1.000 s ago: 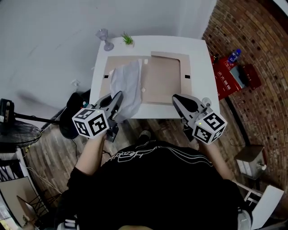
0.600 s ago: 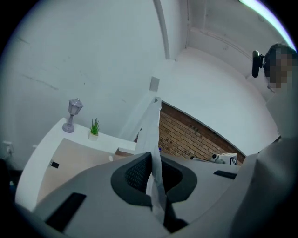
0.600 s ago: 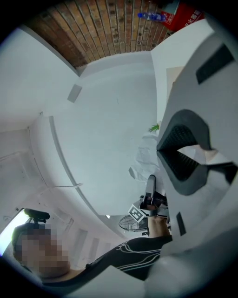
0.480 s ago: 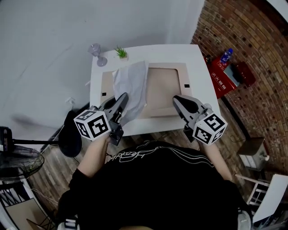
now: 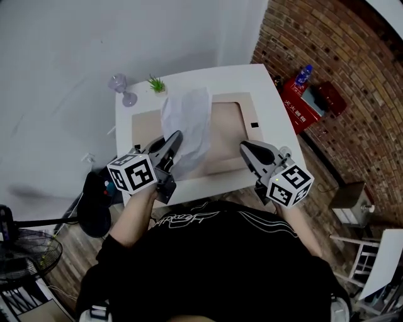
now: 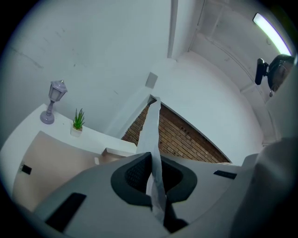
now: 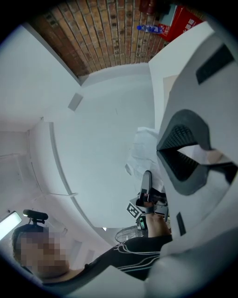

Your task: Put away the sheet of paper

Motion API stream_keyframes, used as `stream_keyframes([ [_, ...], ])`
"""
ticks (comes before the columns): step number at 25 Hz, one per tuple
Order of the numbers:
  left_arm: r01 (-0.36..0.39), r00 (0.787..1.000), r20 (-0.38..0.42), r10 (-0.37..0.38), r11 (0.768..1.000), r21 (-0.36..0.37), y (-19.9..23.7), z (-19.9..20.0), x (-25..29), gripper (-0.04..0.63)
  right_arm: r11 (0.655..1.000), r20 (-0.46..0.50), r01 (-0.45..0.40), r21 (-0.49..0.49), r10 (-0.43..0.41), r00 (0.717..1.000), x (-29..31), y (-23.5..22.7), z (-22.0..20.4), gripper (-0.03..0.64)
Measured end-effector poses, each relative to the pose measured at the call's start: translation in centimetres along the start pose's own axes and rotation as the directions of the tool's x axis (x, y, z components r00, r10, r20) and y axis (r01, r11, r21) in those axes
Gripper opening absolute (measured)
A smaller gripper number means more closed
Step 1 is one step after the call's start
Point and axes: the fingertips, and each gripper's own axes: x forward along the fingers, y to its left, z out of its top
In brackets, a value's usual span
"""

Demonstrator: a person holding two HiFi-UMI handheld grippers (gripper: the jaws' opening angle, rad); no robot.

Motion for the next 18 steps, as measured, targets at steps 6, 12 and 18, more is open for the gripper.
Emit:
stream_keyframes([
  [6,-0.053,0.999,-0.016,0.052,0.998,-0.047,3.7,-1.0,0.5,0.032,0.999,-0.017,0.043,0.002,-0.043,0.999,-0.3,-0.6,-0.1,0.002],
  [12,-0.156,0.987,-0.045,0.153,0.986,-0.055,8.2,-2.3,0.6,0.032,0.997,-0.037,0.071,0.011,-0.07,0.997,-0.6,-1.4,-0.5,0.002],
  [18,-0.242,0.964,-0.116,0.237,0.97,-0.031,12.5,-4.4,0.5,0.032,0.996,-0.059,0.08,0.032,-0.078,0.995,0.1,-1.6,-1.9,0.002],
])
